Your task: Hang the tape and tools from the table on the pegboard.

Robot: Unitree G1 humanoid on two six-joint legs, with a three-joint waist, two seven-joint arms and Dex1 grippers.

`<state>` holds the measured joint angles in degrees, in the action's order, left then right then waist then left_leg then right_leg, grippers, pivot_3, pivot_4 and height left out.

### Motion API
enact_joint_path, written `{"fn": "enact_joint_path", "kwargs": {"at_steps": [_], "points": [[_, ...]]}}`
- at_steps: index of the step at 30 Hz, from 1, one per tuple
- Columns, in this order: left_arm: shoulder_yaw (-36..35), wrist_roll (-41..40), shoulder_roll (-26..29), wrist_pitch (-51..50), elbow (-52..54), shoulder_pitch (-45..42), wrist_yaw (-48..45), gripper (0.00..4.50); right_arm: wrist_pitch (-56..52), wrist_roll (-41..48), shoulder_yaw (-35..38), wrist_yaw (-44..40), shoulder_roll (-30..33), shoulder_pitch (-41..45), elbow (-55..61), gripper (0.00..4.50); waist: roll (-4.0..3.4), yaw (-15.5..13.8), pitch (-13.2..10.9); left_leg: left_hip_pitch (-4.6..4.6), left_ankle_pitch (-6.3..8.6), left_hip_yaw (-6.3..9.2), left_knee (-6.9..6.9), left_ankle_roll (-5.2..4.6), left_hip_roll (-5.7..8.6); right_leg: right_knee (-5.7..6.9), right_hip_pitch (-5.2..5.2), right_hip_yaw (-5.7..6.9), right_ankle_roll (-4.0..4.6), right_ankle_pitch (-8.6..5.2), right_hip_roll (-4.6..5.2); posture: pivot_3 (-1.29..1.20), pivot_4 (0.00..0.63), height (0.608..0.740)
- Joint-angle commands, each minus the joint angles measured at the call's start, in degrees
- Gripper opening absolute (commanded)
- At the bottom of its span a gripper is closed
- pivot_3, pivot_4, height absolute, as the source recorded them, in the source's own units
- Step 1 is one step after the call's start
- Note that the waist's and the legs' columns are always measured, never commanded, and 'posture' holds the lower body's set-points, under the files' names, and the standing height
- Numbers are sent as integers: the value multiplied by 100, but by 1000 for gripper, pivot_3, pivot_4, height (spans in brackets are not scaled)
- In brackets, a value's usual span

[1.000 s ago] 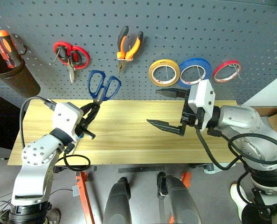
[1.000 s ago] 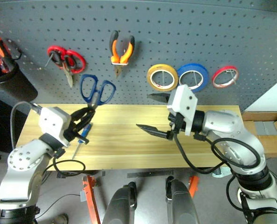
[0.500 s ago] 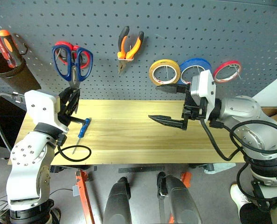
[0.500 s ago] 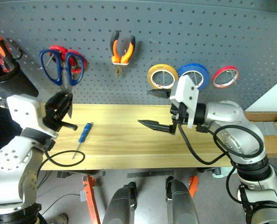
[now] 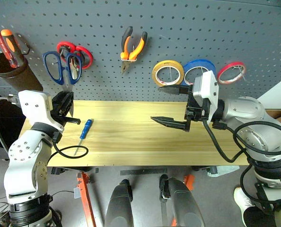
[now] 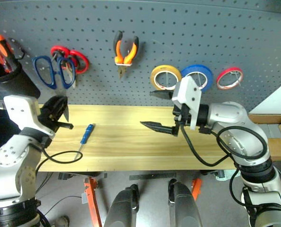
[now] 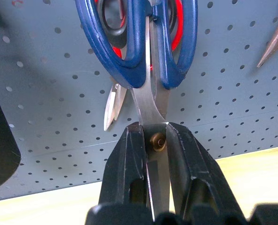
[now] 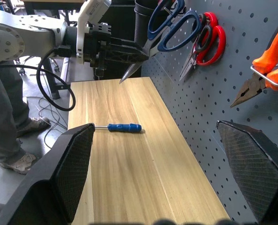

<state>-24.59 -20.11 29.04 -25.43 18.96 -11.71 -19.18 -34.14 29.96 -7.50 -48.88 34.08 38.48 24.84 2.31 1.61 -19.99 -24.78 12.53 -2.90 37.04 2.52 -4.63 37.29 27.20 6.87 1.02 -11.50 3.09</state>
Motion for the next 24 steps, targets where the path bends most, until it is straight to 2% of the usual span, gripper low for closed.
{"fn": "enact_joint_path", "kwargs": {"at_steps": [1, 5, 9, 16, 20, 22, 24], "points": [[-60, -45, 7, 196, -365, -301, 49, 364, 82, -39, 51, 2, -1, 24, 163, 4500, 0, 0, 0, 2, 0, 0, 2, 0, 1, 4, 0, 0, 0, 0, 0, -111, 326, 740], [-106, 79, -30, 231, -969, -476, 228, 314, 76, -102, 39, 60, -35, 17, 143, 4500, 0, 18, 0, 6, -1, -3, 5, 0, 1, 13, -1, -5, 0, 0, 1, -116, 333, 740], [-53, 113, -13, 239, -1095, -526, 251, 296, 13, -143, 36, 108, -32, -49, 223, 4500, 0, 65, 0, 26, -1, -18, 3, 0, 0, 36, -1, -19, 0, 0, 1, -123, 339, 740], [-119, -13, -110, 186, -649, -56, 257, 2558, -130, -119, 79, 247, 11, -242, 412, 4500, 0, 74, 0, 42, -1, -28, 2, 2, -2, 55, -1, -32, 0, -1, 1, -124, 343, 740], [-106, 43, -152, 169, -582, 432, 284, 4042, -234, -95, 96, 336, 2, -326, 484, 4500, 1, 57, 0, 42, -1, -32, 4, 2, -1, 54, -1, -39, 0, -1, 2, -119, 344, 740], [-29, 166, -103, 96, -619, 636, 319, 4468, -358, -32, 120, 412, -26, -368, 510, 4500, 0, 54, 0, 43, -1, -32, 4, 2, -1, 54, -1, -39, 0, -1, 2, -115, 346, 740], [189, 331, 14, -225, -672, 813, 328, 4468, -702, 236, 249, 605, -161, -437, 536, 4500, 0, 49, 0, 44, -1, -33, 3, 2, -1, 54, -1, -39, 0, -1, 2, -114, 346, 740]]}}
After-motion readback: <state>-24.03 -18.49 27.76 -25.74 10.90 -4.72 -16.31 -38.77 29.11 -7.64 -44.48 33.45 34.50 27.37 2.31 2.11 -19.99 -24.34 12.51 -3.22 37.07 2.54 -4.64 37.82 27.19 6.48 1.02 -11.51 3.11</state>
